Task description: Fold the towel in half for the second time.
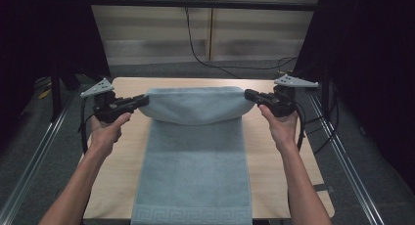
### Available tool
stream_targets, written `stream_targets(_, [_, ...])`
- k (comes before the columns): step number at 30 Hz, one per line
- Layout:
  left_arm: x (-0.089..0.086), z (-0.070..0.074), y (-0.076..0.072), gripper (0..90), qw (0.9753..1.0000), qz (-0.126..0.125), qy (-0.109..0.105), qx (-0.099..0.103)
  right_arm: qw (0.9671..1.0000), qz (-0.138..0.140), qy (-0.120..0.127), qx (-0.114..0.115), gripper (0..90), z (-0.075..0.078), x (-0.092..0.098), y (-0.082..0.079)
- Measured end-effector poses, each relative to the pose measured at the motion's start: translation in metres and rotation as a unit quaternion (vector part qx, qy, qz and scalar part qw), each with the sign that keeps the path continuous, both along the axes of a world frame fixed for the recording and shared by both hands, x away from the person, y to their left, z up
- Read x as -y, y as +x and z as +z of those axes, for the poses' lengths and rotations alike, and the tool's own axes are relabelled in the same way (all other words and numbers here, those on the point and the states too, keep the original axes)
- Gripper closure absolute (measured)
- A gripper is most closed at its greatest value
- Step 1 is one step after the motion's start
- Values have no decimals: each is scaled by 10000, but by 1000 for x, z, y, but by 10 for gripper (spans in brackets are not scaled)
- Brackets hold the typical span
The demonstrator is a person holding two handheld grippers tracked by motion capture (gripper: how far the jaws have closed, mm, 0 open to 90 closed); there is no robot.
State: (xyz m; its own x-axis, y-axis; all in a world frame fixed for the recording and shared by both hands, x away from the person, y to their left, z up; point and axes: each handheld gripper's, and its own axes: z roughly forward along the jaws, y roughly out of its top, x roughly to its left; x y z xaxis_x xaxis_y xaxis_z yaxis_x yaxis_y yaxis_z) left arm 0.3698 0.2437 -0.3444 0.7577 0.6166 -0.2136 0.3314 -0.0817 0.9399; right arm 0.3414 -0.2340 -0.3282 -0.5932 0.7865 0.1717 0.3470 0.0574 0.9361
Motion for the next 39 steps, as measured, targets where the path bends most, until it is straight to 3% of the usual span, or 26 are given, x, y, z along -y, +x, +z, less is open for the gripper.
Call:
stream_targets(2, [-8, 12, -13, 825, 9998, -61, -199, 11, 9999, 94, -39, 77, 880, 9, 2, -16])
stream_targets(3, [-11, 18, -20, 826, 9997, -122, -200, 120, 9998, 150, -59, 140, 880, 14, 3, -24])
stream_targets(5, [-12, 27, -36, 825, 9993, -185, -34, 324, 9992, 290, -64, 272, 881, 24, 4, -43])
stream_targets(6, [-13, 29, -44, 825, 9991, -231, -7, 359, 9989, 343, -87, 320, 880, 28, 3, -52])
stream_targets(8, [-14, 29, -64, 825, 9978, -193, 180, 616, 9982, 451, -160, 360, 880, 30, 0, -68])
stream_targets(10, [-19, 21, -79, 825, 9980, -342, 68, 517, 9977, 571, -225, 302, 881, 27, -2, -84])
stream_targets(11, [-21, 16, -86, 825, 9982, -328, 138, 473, 9973, 652, -260, 220, 881, 23, -3, -92])
stream_targets(13, [-24, -2, -97, 825, 9986, -432, 34, 290, 9966, 743, -362, 43, 881, 12, -2, -105])
stream_targets(16, [-22, -40, -113, 824, 9984, -556, 34, -79, 9949, 809, -521, -318, 880, -17, -1, -122])
stream_targets(18, [-19, -67, -123, 823, 9974, -632, 145, -330, 9938, 889, -365, -559, 880, -44, 2, -133])
stream_targets(19, [-18, -77, -130, 821, 9976, -566, 186, -342, 9927, 928, -399, -663, 879, -57, 2, -138])
stream_targets(20, [-18, -85, -135, 821, 9970, -635, 144, -427, 9916, 979, -366, -763, 878, -70, 1, -143])
stream_targets(21, [-18, -91, -138, 820, 9947, -807, 202, -600, 9900, 1041, -353, -888, 877, -83, 0, -148])
stream_targets(23, [-20, -101, -146, 813, 9944, -776, 329, -644, 9866, 1109, -516, -1084, 875, -102, -3, -158])
stream_targets(24, [-22, -106, -148, 810, 9928, -843, 304, -799, 9864, 1124, -393, -1137, 875, -109, -2, -163])
stream_targets(28, [-25, -118, -162, 781, 9892, -929, 385, -1063, 9848, 1241, -374, -1152, 868, -123, -1, -185])
stream_targets(32, [-28, -119, -174, 709, 9842, -1255, 223, -1233, 9821, 1437, -421, -1145, 776, -129, -4, -209])
stream_targets(33, [-28, -118, -175, 678, 9833, -1356, 234, -1189, 9820, 1439, -399, -1154, 762, -129, -4, -212])
stream_targets(36, [-32, -110, -169, 581, 9872, -1215, 155, -1022, 9844, 1360, -222, -1098, 704, -128, -1, -206])
stream_targets(38, [-31, -108, -158, 587, 9900, -1044, 423, -849, 9860, 1231, -324, -1073, 687, -127, -2, -198])
stream_targets(39, [-30, -110, -149, 583, 9901, -950, 484, -913, 9861, 1199, -346, -1098, 668, -129, -2, -192])
